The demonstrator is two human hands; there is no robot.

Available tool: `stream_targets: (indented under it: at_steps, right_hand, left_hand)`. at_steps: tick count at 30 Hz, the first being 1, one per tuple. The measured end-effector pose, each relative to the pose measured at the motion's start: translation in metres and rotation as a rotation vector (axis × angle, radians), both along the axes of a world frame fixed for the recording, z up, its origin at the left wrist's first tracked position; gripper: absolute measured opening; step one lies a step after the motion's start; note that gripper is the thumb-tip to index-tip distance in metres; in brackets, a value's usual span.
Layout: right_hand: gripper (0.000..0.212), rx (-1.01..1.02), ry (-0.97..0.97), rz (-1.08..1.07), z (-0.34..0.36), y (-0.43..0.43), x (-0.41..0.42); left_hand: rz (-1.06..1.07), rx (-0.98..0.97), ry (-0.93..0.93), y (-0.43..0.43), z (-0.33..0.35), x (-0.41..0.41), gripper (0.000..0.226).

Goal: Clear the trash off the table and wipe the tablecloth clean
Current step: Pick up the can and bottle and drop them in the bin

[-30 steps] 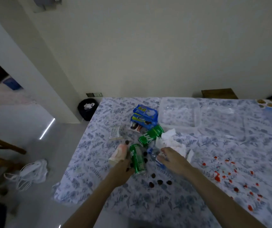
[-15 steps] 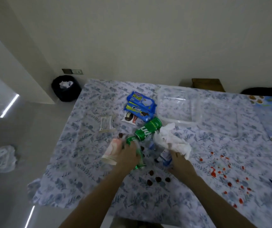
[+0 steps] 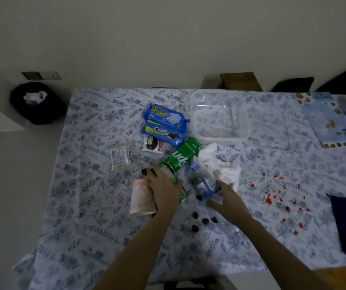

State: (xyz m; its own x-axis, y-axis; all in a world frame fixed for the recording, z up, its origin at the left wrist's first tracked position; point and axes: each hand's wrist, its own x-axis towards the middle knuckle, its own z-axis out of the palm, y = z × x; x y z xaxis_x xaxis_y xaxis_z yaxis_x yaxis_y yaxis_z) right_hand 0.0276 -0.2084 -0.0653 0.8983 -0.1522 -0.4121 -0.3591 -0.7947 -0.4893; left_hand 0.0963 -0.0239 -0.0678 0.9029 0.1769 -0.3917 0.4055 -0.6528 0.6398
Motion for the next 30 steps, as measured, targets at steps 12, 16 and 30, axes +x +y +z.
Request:
stream_targets:
  at_steps: [12, 16, 30]
  right_hand:
    - [0.072, 0.281, -0.125, -0.131, -0.012, -0.008, 0.022]
    - [0.075, 0.306, -0.130, -0.146, -0.018, -0.014, 0.024]
    - [0.056, 0.479, -0.119, -0.261, -0.004, -0.054, 0.041]
  left_hand:
    - [0.170, -0.262, -0.202, 0.001, 0.012, 0.000, 0.067]
    - [-0.182, -0.262, -0.145, -0.002, 0.031, 0.038, 0.084]
    - [-0.530, -0.022, 0.257, -0.044, 0.002, 0.115, 0.131]
